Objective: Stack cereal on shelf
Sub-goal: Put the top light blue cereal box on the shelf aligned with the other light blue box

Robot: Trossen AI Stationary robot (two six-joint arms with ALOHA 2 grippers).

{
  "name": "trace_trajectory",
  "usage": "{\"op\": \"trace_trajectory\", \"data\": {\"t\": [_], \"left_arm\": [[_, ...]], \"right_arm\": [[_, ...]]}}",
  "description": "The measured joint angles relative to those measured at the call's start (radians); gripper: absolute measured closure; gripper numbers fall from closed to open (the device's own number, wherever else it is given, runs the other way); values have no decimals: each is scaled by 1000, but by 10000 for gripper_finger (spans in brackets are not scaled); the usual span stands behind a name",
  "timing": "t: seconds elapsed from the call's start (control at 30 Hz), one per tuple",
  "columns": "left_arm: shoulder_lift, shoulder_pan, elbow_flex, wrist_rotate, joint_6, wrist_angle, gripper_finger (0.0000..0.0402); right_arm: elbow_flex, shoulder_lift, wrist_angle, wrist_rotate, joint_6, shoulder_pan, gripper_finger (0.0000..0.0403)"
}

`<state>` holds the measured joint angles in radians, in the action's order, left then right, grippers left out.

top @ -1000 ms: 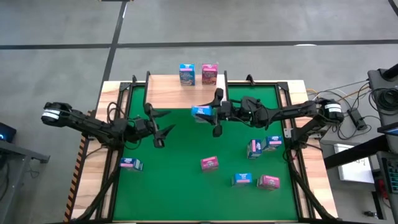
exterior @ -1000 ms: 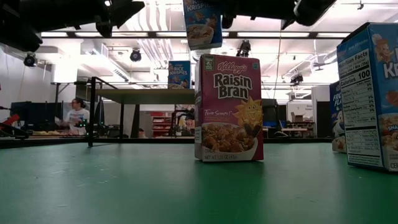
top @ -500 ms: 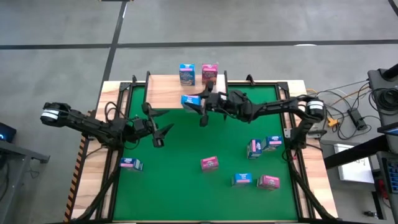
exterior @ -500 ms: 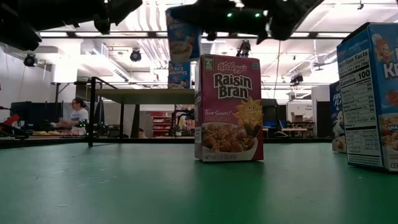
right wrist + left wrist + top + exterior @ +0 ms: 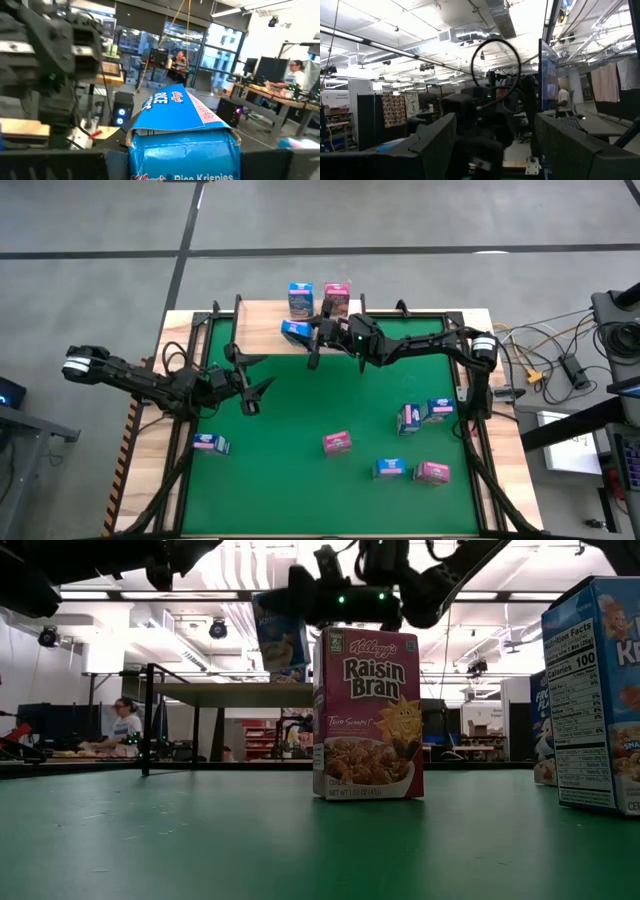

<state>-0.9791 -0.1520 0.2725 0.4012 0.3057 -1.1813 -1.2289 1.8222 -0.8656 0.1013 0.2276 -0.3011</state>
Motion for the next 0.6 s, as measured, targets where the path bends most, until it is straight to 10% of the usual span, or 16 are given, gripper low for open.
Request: {"op": "trace_trajectory", "data": {"t": [0.6], "left_arm": [[-2, 0, 0, 0, 0, 1, 148]], "right_arm": [[-8, 41, 3, -19, -81, -61, 273]]}}
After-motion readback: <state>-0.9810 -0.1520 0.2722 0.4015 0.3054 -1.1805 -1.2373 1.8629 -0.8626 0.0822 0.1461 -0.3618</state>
